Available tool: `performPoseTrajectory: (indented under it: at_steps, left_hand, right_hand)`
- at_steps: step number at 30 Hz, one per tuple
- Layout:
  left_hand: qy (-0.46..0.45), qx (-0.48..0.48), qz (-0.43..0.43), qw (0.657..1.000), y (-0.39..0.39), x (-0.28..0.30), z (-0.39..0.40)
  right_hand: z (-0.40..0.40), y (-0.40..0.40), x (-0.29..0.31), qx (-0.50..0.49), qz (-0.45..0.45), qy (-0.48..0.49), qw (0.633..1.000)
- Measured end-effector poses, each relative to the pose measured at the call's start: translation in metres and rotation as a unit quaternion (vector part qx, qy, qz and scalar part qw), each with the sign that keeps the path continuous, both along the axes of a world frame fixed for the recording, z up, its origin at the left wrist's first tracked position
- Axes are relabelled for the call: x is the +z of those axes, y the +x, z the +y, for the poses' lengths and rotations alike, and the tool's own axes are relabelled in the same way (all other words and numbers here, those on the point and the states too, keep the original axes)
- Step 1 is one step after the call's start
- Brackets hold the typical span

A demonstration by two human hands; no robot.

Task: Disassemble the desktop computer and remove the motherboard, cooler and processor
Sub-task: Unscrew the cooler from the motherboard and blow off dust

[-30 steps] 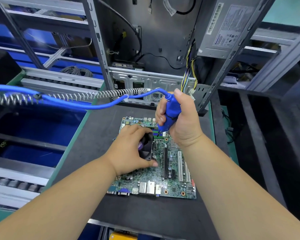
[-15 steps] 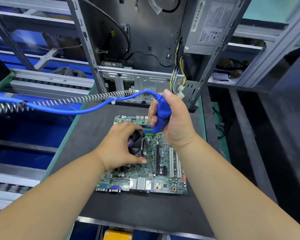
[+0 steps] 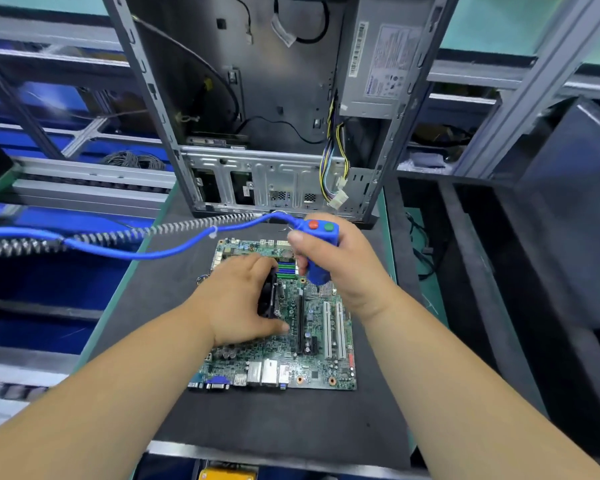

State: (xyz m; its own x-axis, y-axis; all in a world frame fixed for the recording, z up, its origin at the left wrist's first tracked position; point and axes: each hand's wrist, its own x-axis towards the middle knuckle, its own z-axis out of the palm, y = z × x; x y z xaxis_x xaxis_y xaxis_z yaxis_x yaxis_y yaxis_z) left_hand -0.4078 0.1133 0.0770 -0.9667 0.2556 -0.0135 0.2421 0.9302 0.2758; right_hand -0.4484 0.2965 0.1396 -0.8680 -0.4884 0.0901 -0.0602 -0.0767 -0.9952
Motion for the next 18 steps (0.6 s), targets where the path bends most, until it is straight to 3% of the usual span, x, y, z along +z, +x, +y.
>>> performPoseTrajectory:
  at_steps: [2,4,6,9,11,18]
  left_hand:
    - [0.057,0.010,-0.016,0.998,-0.004,0.001,-0.001]
    - [0.092,0.023,-0.041,0.995,-0.004,-0.001,-0.005]
    - [0.107,0.034,-0.058,0.992,-0.003,-0.003,-0.007]
    - [0.098,0.026,-0.024,0.995,-0.003,-0.006,-0.008]
    - [0.095,0.028,-0.023,0.995,-0.004,-0.005,-0.009]
    - [0.122,0.038,-0.043,0.991,-0.001,0.001,-0.010]
  right_hand:
    - [0.008,-0.002,-0.003,-0.003,0.019,0.066,0.998]
    - [0.015,-0.008,-0.009,0.003,0.079,0.204,0.976]
    - [0.019,-0.014,-0.015,0.020,0.146,0.357,0.922]
    - [0.017,-0.017,-0.025,0.088,0.191,0.493,0.844]
    - [0.013,-0.019,-0.032,0.113,0.200,0.534,0.814]
    - [0.004,-0.023,-0.045,0.144,0.204,0.580,0.776]
